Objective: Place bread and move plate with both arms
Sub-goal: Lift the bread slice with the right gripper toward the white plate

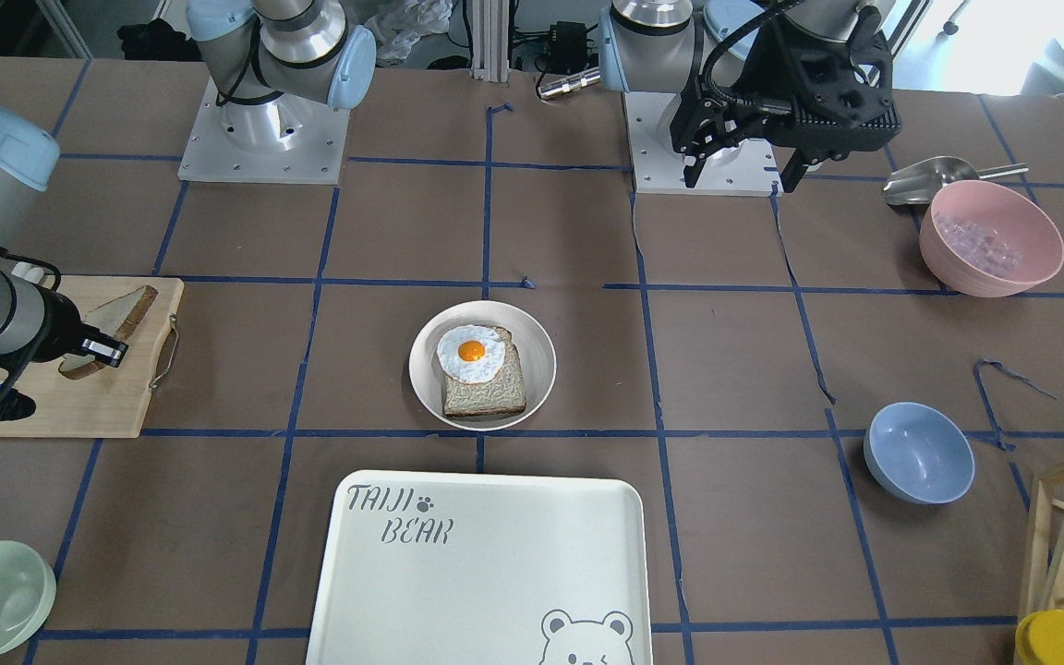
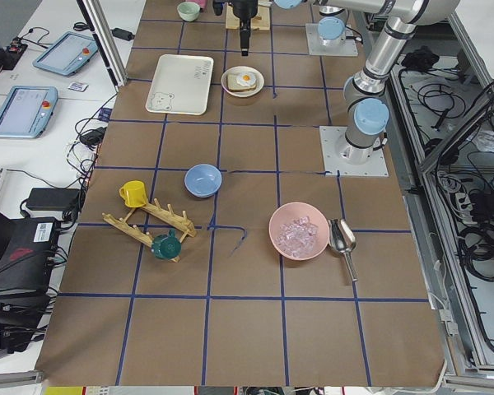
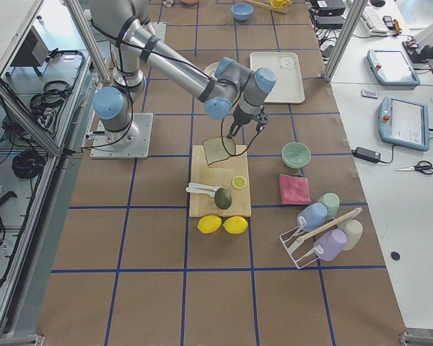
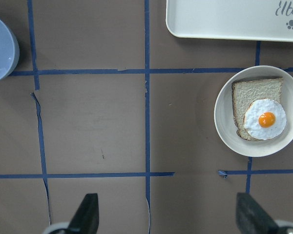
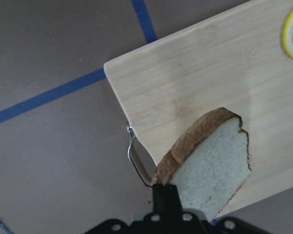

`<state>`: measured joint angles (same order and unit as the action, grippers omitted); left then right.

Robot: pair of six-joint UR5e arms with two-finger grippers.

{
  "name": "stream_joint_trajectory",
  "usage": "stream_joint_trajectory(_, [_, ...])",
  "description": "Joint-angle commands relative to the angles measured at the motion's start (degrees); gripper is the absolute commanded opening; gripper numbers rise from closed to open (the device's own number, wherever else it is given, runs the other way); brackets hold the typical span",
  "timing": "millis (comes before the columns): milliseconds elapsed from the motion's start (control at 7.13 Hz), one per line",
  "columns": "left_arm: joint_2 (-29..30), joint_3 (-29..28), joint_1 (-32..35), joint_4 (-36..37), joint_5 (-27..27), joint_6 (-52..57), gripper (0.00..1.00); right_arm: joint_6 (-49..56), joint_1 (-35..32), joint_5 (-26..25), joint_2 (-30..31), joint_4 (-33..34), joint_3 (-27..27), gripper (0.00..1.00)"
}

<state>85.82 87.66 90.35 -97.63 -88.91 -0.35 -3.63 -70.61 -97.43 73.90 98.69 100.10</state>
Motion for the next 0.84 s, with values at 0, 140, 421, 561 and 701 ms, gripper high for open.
stream_joint_trajectory(0, [-0.03,-0.04,0.00,-0.02,-0.03,0.00,1.00,-4.59,-3.55,2.06,1.60,-10.15,-6.73,0.00])
stream_joint_trajectory(140, [-0.03,-0.04,0.00,-0.02,-0.03,0.00,1.00,-8.20,-6.10,4.33,2.12,-13.58,-9.54,0.00])
stream_joint_trajectory(421, [-0.03,-0.04,0.00,0.07,0.06,0.00,1.00,-21.37,-13.46,9.69,2.30,-14.49,-11.33,0.00])
stream_joint_trajectory(561, [-0.12,0.05,0.00,-0.02,-0.03,0.00,1.00,-31.08,-18.46,12.49,2.22,-13.88,-11.33,0.00])
stream_joint_trajectory(701, [-0.12,0.05,0.00,-0.02,-0.03,0.00,1.00,-39.79,-23.04,17.66,1.69,-10.57,-11.15,0.00])
